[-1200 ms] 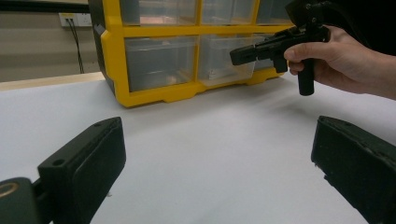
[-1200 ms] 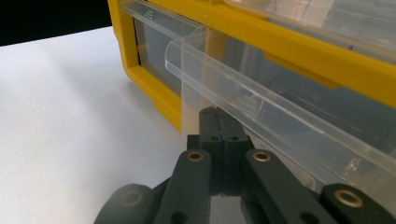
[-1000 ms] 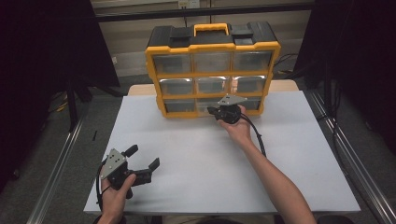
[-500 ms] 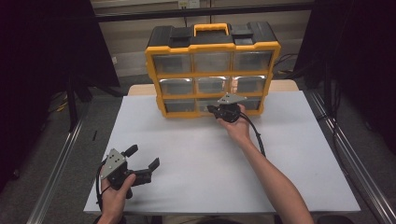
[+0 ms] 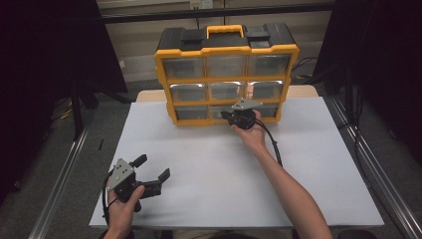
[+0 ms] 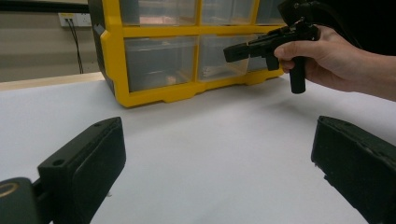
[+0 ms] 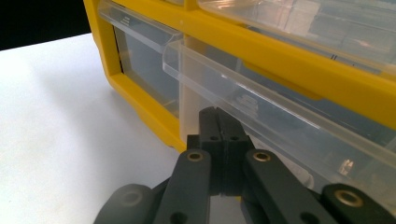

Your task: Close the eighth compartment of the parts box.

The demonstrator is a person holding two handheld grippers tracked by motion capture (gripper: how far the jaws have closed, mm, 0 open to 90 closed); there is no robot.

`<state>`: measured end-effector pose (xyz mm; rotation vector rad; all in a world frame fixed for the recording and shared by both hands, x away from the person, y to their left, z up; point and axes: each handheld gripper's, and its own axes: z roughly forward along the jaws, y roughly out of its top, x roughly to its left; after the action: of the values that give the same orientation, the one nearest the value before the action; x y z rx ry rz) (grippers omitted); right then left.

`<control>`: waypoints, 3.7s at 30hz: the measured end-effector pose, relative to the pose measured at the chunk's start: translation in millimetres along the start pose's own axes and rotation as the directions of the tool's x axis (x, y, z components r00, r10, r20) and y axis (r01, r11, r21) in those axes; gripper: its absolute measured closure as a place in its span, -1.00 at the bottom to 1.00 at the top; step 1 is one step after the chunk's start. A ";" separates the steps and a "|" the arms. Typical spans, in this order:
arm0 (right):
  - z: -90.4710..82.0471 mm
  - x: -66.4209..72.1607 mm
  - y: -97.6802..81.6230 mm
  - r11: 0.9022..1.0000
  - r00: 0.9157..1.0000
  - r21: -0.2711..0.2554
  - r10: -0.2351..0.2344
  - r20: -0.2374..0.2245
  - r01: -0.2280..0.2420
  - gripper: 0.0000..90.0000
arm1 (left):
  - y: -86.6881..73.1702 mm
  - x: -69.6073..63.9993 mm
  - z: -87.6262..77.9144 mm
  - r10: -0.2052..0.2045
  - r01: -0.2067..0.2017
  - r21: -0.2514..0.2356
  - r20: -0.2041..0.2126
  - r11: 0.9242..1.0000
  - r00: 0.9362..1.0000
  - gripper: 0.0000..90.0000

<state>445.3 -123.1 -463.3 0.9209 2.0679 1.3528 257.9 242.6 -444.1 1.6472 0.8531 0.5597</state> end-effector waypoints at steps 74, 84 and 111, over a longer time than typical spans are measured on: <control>-15.0 -2.5 -18.1 0.993 0.993 0.023 0.120 -0.008 -0.120 -0.14 | -0.9 -0.6 0.7 -0.008 0.008 -0.001 0.004 1.000 1.000 -0.93; -34.8 -0.8 -18.8 0.992 0.992 0.009 0.129 0.006 -0.129 -0.70 | -3.0 1.5 2.6 -0.013 0.013 0.026 -0.003 1.000 1.000 -0.93; -90.8 -6.7 -29.5 0.984 0.982 -0.037 0.177 0.073 -0.174 -0.93 | -5.0 3.7 4.4 -0.017 0.019 0.051 -0.023 0.999 1.000 -0.93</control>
<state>376.8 -189.5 -455.5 1.1465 1.9419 1.4104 262.3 243.2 -450.3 1.6812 0.9047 0.5487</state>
